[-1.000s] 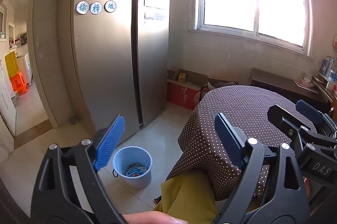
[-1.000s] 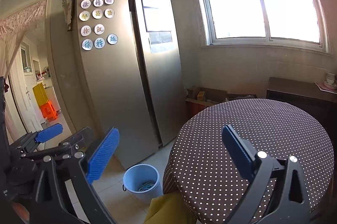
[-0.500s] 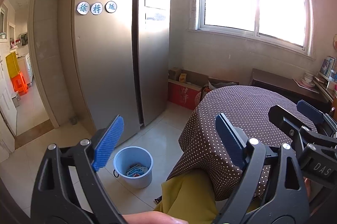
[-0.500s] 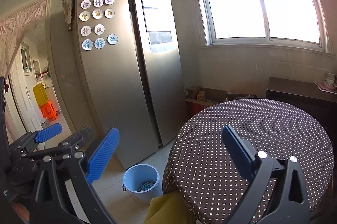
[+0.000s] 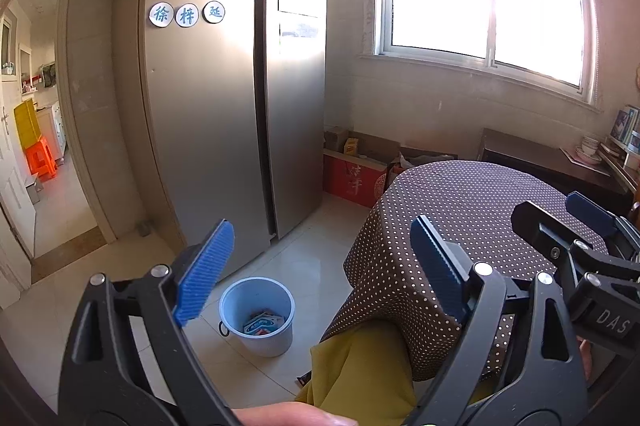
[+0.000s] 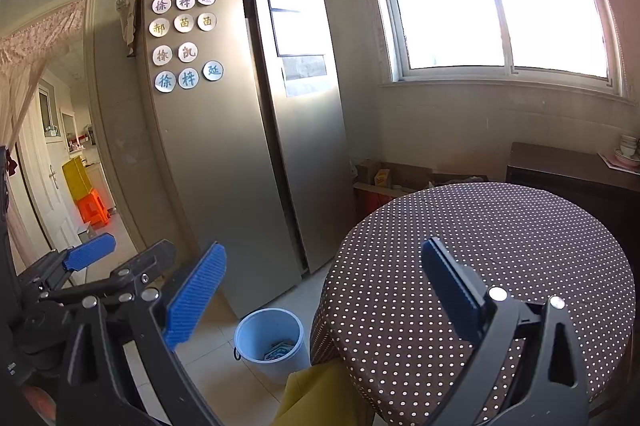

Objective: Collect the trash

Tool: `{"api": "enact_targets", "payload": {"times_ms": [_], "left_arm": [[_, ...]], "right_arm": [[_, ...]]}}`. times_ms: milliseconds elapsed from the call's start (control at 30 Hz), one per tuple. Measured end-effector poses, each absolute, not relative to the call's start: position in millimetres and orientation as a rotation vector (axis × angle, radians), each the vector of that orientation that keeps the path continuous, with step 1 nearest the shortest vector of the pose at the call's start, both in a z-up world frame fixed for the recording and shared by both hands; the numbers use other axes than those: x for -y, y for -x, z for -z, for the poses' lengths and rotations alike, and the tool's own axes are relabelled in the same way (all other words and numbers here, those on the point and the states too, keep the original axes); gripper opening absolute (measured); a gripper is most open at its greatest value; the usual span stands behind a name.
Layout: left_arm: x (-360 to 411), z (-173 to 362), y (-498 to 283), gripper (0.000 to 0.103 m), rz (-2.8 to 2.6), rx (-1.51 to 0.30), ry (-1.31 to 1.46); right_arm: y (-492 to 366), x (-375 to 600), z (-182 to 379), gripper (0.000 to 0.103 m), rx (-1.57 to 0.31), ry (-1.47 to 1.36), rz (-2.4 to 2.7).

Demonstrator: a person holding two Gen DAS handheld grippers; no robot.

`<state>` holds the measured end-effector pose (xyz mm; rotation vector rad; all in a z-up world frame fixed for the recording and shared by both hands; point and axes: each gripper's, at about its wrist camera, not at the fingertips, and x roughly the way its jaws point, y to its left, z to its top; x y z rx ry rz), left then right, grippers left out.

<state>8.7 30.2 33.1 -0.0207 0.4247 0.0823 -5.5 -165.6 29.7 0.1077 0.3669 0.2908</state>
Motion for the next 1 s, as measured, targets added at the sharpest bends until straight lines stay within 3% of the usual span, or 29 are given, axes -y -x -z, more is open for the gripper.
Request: {"api": "enact_targets", "payload": {"times_ms": [1000], "left_arm": [[-24.3, -33.1, -7.2, 0.089, -0.088, -0.429, 0.020]], "right_arm": [[6.4, 166.7, -27.4, 0.096, -0.374, -0.112, -0.291]]}}
